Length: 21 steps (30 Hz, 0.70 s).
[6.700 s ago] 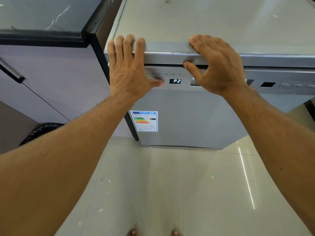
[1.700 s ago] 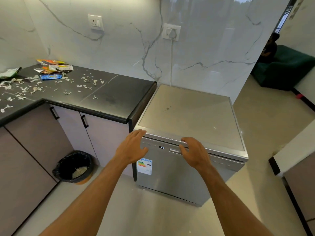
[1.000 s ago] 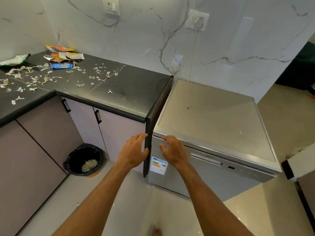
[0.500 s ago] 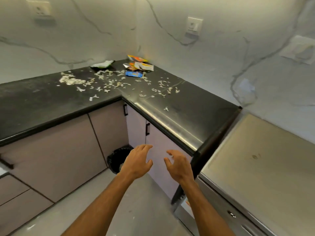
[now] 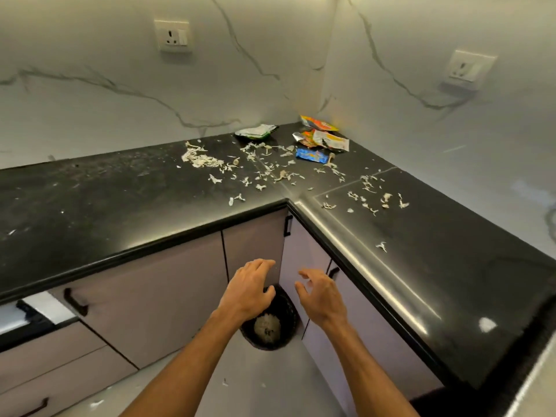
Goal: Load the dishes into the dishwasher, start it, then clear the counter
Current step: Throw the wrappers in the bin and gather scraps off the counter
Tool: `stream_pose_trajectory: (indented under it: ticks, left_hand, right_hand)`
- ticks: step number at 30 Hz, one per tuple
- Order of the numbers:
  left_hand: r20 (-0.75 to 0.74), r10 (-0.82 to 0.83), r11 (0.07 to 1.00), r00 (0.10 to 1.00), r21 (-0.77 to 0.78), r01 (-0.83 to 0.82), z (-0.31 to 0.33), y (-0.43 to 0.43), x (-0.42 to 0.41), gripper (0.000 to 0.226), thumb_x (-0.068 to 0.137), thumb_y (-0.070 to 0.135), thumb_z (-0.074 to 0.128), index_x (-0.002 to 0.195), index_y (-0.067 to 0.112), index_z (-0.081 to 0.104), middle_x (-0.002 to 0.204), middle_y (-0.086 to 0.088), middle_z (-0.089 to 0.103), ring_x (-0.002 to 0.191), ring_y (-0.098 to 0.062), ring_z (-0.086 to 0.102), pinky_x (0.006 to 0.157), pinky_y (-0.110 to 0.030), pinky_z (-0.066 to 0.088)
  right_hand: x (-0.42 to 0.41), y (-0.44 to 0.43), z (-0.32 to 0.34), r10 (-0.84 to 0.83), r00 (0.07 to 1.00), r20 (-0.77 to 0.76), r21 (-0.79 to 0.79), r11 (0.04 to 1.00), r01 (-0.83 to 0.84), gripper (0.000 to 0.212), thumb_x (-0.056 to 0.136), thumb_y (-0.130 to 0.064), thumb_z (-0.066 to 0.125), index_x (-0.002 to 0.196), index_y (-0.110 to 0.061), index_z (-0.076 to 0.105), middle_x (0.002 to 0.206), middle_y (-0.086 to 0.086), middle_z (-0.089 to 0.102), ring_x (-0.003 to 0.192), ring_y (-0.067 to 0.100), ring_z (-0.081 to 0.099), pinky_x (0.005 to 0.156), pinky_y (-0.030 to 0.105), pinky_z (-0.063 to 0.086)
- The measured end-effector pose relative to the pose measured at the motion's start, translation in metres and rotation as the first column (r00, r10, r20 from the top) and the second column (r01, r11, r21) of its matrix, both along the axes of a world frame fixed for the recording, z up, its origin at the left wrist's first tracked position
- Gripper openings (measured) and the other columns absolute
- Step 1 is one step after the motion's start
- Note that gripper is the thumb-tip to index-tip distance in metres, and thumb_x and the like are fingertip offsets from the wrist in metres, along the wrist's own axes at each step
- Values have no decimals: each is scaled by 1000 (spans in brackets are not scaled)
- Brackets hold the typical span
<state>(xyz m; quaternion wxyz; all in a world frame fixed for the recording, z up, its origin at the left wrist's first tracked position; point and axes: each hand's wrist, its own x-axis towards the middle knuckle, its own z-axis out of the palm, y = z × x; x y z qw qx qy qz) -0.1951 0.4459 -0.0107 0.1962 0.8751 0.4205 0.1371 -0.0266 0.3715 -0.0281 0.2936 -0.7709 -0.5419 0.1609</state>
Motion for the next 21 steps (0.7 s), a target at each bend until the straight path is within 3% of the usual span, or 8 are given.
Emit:
stream_pose_trajectory:
  ticks: [12,18,21]
  left_hand:
    - [5,-55,998,998,28,55,2,147,34,58,90,29,56,144,22,37,145,4,43,136,-13,36,111,-29,31]
    - [34,-53,998,998,45,51,2,219,82,58,88,27,58,142,21,40,143,4,46,134,-12,38,110,-28,34]
    - [53,-42,998,998,46,40,12,259,106,57,87,26,59,141,21,42,141,3,47,133,-14,40,109,-30,36]
  right_hand:
    - [24,133,5,-100,994,-53,45,994,103,37,94,-24,61,130,-13,60,127,1,62,111,15,61,93,23,47]
    - [72,208,2,-130,989,-71,74,988,135,30,91,-23,62,121,-18,64,114,-2,65,99,16,65,85,33,54]
    - [98,247,9,-127,988,-84,91,987,134,30,90,-22,64,120,-18,65,113,-2,66,94,13,66,83,31,54]
